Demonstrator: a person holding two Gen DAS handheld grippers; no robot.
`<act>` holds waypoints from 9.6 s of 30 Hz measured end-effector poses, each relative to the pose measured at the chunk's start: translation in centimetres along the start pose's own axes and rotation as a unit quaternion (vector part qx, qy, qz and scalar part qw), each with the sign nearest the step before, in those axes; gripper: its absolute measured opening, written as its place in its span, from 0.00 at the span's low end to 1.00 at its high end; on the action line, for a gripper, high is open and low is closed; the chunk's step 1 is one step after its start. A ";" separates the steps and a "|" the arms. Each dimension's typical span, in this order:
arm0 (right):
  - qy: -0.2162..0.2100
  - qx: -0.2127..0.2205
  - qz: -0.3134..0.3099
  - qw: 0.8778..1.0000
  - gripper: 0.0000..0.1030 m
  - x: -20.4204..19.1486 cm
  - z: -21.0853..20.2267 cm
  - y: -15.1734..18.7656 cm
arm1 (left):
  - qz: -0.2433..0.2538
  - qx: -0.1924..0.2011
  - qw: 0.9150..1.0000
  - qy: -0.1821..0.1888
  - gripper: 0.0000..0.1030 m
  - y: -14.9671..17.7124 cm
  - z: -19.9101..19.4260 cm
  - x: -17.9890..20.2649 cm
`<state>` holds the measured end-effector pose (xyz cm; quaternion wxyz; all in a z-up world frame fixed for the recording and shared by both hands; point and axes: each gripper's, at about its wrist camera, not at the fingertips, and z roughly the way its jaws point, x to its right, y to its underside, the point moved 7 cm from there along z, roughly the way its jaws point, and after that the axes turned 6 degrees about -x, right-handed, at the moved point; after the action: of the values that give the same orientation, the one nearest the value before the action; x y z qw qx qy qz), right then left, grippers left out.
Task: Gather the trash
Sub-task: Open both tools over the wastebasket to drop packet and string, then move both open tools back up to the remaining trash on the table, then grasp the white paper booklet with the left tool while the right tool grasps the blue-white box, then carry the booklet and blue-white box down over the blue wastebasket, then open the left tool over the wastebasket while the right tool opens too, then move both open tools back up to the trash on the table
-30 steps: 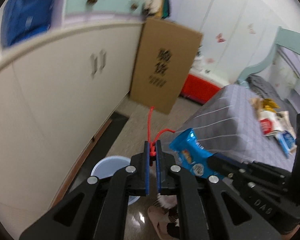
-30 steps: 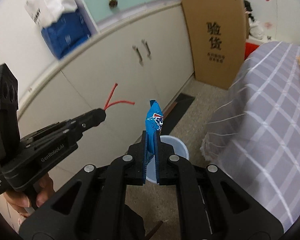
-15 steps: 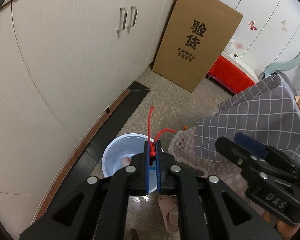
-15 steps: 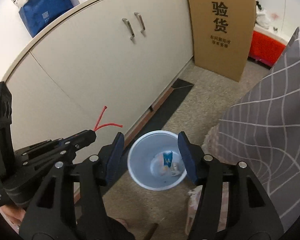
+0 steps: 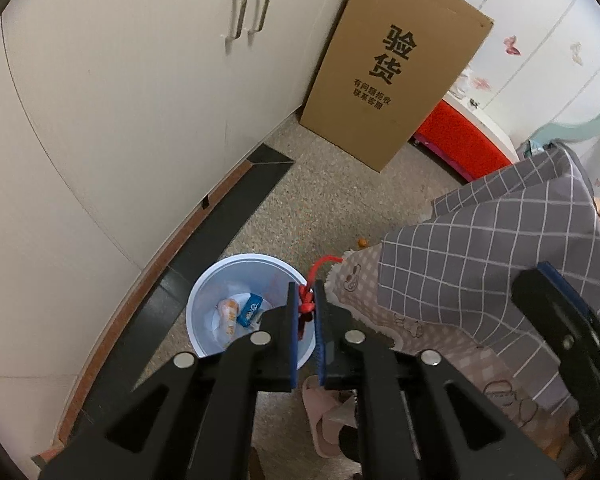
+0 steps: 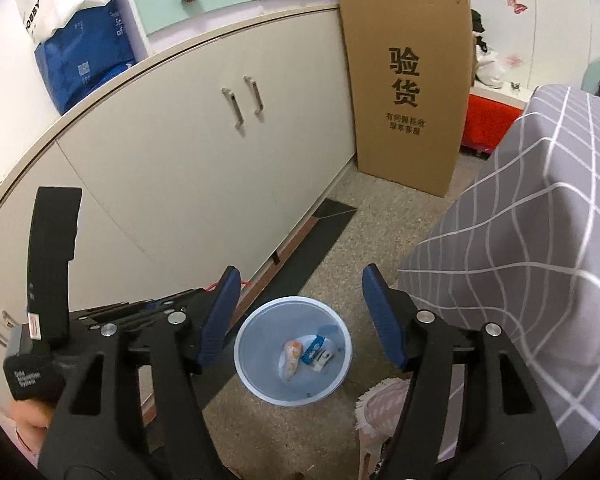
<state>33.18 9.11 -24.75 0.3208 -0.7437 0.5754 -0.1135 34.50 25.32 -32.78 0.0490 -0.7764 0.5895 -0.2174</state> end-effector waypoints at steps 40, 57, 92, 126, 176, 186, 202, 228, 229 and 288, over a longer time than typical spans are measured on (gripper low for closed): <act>0.067 0.135 0.133 0.979 0.70 18.9 -27.7 6.4 | 0.215 0.179 0.960 0.016 0.82 10.1 -18.0 29.6; 0.098 0.120 0.179 0.972 0.71 26.6 -28.0 8.8 | 0.266 0.139 0.954 -0.003 0.83 12.3 -13.6 35.4; 0.154 0.094 0.144 0.973 0.71 31.0 -25.1 6.1 | 0.308 0.131 0.942 0.012 0.85 8.8 -8.7 39.2; 0.159 0.052 0.039 0.985 0.34 30.4 -23.2 3.3 | 0.307 0.091 0.944 0.082 0.36 7.1 -9.5 39.8; 0.005 0.104 -0.002 0.995 0.32 8.1 -23.6 1.7 | 0.129 0.208 0.969 0.031 0.33 8.4 -20.7 19.2; -0.026 0.041 -0.039 0.998 0.32 2.1 -15.0 1.6 | 0.072 0.169 0.983 -0.010 0.33 7.0 -16.3 10.4; 0.000 -0.028 -0.085 0.996 0.32 -2.2 -1.9 0.8 | -0.013 0.059 0.998 -0.031 0.34 2.9 -5.9 -0.2; -0.008 -0.057 -0.087 0.994 0.33 -4.2 2.8 0.9 | -0.028 0.066 0.993 -0.097 0.73 2.1 -4.3 -3.4; -0.012 -0.055 -0.086 0.995 0.33 -4.4 2.9 0.8 | -0.031 0.069 0.992 -0.100 0.74 2.1 -4.6 -3.6; 0.173 0.160 0.204 0.950 0.75 34.3 -27.5 4.3 | 0.282 0.089 0.955 0.036 0.63 6.6 -7.0 40.2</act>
<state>25.68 -32.85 -13.07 0.3470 -0.5186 0.7358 -0.2631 34.26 -13.11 -17.44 0.1558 -0.5631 0.7641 -0.2735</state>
